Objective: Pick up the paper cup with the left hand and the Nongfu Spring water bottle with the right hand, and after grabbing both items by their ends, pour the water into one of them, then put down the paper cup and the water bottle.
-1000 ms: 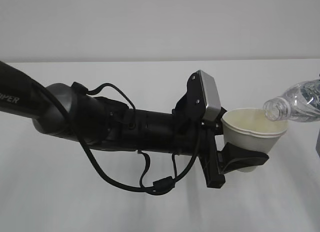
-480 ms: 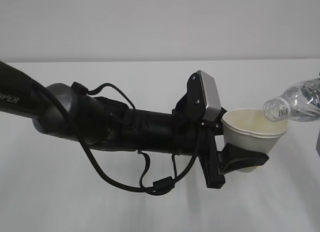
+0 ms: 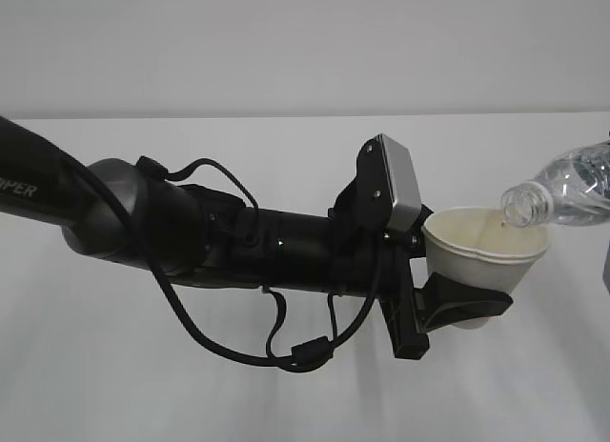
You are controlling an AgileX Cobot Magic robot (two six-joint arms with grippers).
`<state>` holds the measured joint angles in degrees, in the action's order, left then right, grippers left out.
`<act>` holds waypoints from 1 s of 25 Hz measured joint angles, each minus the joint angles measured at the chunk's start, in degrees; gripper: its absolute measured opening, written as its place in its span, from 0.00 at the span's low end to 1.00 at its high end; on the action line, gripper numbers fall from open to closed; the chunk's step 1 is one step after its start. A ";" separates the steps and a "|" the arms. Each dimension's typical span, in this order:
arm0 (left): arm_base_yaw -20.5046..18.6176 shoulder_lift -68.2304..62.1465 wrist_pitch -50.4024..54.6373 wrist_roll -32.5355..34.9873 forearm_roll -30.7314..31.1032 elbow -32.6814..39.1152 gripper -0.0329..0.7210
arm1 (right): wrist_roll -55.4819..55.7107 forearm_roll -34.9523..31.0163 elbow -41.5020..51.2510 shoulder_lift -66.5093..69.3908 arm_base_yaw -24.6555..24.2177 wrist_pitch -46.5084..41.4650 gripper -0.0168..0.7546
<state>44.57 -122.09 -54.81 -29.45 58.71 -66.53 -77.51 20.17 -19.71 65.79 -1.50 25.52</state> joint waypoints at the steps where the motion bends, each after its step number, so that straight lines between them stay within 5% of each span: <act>1: 0.00 0.00 0.00 0.00 0.00 0.00 0.61 | 0.00 0.00 -0.10 0.00 0.00 0.00 0.61; 25: 0.00 0.00 0.00 -0.54 0.50 0.00 0.61 | -1.16 0.00 -0.09 0.00 0.00 0.03 0.60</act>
<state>44.57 -122.09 -54.81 -29.99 59.21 -66.53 -78.67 20.17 -19.80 65.79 -1.50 25.54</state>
